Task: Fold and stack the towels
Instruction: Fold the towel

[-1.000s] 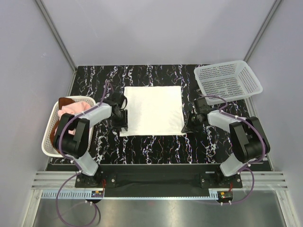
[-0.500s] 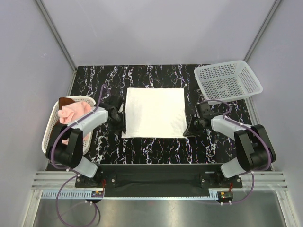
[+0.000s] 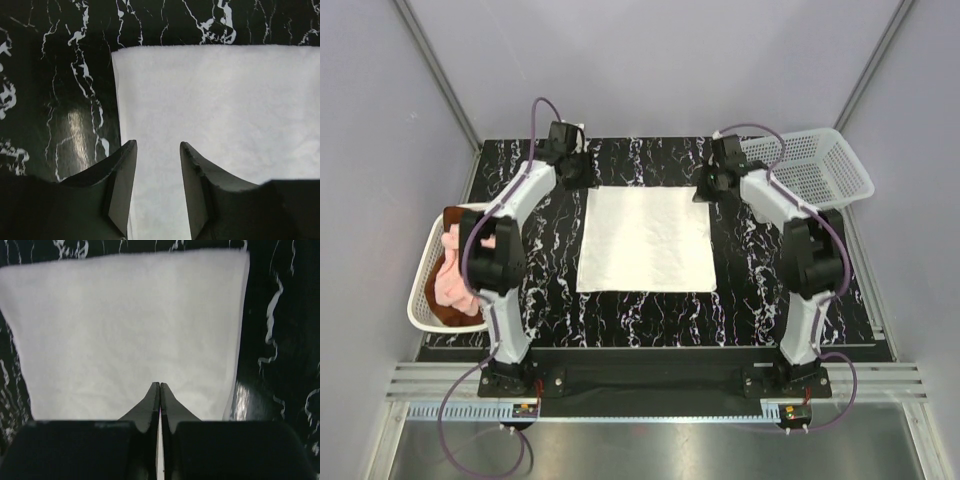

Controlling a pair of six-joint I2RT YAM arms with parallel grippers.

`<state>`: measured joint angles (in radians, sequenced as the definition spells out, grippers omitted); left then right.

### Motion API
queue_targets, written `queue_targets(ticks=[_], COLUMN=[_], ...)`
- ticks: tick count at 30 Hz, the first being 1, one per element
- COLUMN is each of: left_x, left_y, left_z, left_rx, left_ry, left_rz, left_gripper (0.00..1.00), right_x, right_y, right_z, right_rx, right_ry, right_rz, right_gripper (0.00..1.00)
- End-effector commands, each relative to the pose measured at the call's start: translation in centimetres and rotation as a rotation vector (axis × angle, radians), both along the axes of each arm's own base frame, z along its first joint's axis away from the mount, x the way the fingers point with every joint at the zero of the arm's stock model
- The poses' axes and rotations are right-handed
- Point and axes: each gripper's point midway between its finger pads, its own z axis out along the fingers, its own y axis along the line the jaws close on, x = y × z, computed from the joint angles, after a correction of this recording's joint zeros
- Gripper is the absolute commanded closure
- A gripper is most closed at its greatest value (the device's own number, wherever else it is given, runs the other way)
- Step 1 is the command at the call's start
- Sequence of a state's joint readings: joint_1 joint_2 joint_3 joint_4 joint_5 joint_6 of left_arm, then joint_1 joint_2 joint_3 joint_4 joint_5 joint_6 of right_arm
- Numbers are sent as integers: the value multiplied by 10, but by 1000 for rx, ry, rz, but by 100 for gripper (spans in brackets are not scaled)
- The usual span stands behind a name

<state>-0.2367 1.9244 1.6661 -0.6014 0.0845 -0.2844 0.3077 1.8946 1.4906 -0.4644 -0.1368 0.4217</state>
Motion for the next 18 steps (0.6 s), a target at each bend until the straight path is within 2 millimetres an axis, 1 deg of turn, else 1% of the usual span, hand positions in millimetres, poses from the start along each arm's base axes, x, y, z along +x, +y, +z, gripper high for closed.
queue_targets(ticks=[1, 2, 3, 4, 5, 6, 7, 8, 9, 10, 11, 12, 13, 15, 16, 18], left_x=[35, 43, 52, 57, 62, 69, 71, 74, 78, 79, 80, 83, 84, 86, 87, 87], left_y=[-8, -6, -9, -10, -7, -8, -10, -10, -10, -9, -6, -5, -5, 0, 3, 6], left_z=[-9, -8, -10, -12, -13, -20, -23, -26, -29, -42, -49, -51, -62, -71, -80, -87], left_rx=[-106, -133, -164, -176, -187, -206, -228, -236, -241, -235, -236, -237, -233, -233, -223, -214], left_ry=[-8, -19, -37, -44, -53, -52, -41, -37, -27, -4, 9, 5, 22, 35, 48, 60], left_rz=[-34, -29, -33, -31, -24, -17, -25, -22, -18, -10, -3, 8, 13, 31, 43, 60], left_gripper=[55, 55, 55, 55, 55, 55, 55, 55, 55, 55, 55, 54, 54, 54, 54, 53], right_x=[43, 51, 66, 75, 80, 90, 92, 95, 102, 104, 106, 108, 110, 110, 111, 109], right_y=[-23, -25, -25, -28, -30, -30, -34, -41, -42, -50, -56, -59, -61, -65, -67, -70], right_z=[-19, -35, -26, -26, -38, -33, -39, -56, -54, -61, -73, -74, -78, -87, -89, -96], right_rx=[-158, -174, -174, -170, -175, -173, -179, -192, -196, -224, -233, -236, -240, -248, -254, -274], right_ry=[4, 25, -11, -31, -18, -38, -23, 7, -2, 7, 23, 21, 24, 32, 30, 38], right_rz=[-19, -19, -23, -31, -33, -30, -36, -46, -45, -61, -68, -70, -71, -75, -74, -70], right_gripper=[97, 97, 97, 97, 97, 97, 97, 97, 97, 97, 97, 97, 97, 97, 97, 97])
